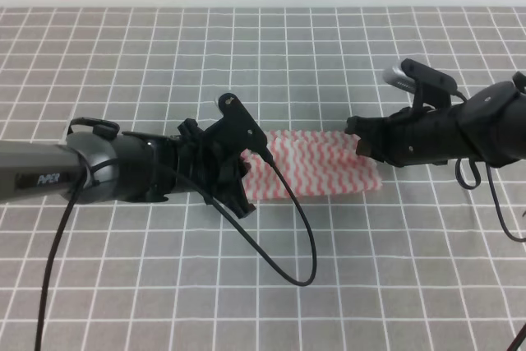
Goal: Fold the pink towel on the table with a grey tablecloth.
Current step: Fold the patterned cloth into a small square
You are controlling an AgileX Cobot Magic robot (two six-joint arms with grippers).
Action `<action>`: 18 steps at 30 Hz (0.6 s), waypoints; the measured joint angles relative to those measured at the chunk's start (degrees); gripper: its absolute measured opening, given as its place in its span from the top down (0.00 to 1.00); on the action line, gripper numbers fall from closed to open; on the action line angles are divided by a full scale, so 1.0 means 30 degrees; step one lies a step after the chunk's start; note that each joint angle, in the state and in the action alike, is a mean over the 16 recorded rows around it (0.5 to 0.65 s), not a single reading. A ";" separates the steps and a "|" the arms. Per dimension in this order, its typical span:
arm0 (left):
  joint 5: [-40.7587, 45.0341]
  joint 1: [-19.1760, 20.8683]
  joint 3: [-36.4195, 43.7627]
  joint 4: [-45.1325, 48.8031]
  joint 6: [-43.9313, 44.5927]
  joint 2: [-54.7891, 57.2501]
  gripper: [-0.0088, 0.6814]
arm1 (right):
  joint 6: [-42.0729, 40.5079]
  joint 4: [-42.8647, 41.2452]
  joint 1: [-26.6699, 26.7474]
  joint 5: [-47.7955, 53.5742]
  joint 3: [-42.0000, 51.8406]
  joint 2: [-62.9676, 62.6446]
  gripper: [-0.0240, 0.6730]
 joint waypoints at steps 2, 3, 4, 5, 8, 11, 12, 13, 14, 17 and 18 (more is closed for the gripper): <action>0.0004 0.0002 -0.0013 0.0000 0.0000 -0.0019 0.99 | -0.0002 -0.0002 0.0000 0.0011 -0.0033 0.0019 0.99; 0.0006 0.0002 -0.0018 0.0000 0.0000 -0.0011 0.99 | -0.0004 0.0000 0.0000 0.0019 -0.0042 0.0002 0.99; 0.0009 0.0001 -0.0023 0.0000 0.0000 0.0010 0.99 | -0.0006 -0.0002 0.0000 0.0026 -0.0050 0.0019 0.99; 0.0011 0.0001 -0.0027 0.0034 0.0000 0.0013 0.99 | -0.0006 -0.0004 0.0001 0.0024 -0.0056 0.0035 0.99; 0.0039 0.0004 -0.0030 -0.0034 -0.0013 -0.0012 0.99 | -0.0011 -0.0005 0.0001 0.0035 -0.0067 0.0068 0.99; 0.0041 0.0001 -0.0039 -0.0034 -0.0013 0.0019 0.99 | -0.0009 -0.0007 0.0002 0.0035 -0.0069 0.0084 0.99; 0.0041 0.0001 -0.0041 -0.0034 -0.0013 0.0019 0.99 | -0.0009 -0.0009 0.0002 0.0028 -0.0070 0.0101 0.99; 0.0041 0.0000 -0.0044 -0.0034 -0.0013 0.0035 0.99 | -0.0009 -0.0011 0.0002 0.0029 -0.0071 0.0117 0.99; 0.0030 0.0000 -0.0048 0.0000 -0.0007 0.0036 0.99 | -0.0009 -0.0009 0.0002 0.0041 -0.0070 0.0101 0.99; 0.0019 0.0002 -0.0055 0.0034 0.0000 0.0008 0.99 | -0.0009 -0.0009 0.0002 0.0053 -0.0070 0.0101 0.99; 0.0019 0.0001 -0.0055 0.0034 0.0000 0.0023 0.99 | -0.0009 -0.0007 0.0002 0.0064 -0.0069 0.0084 0.99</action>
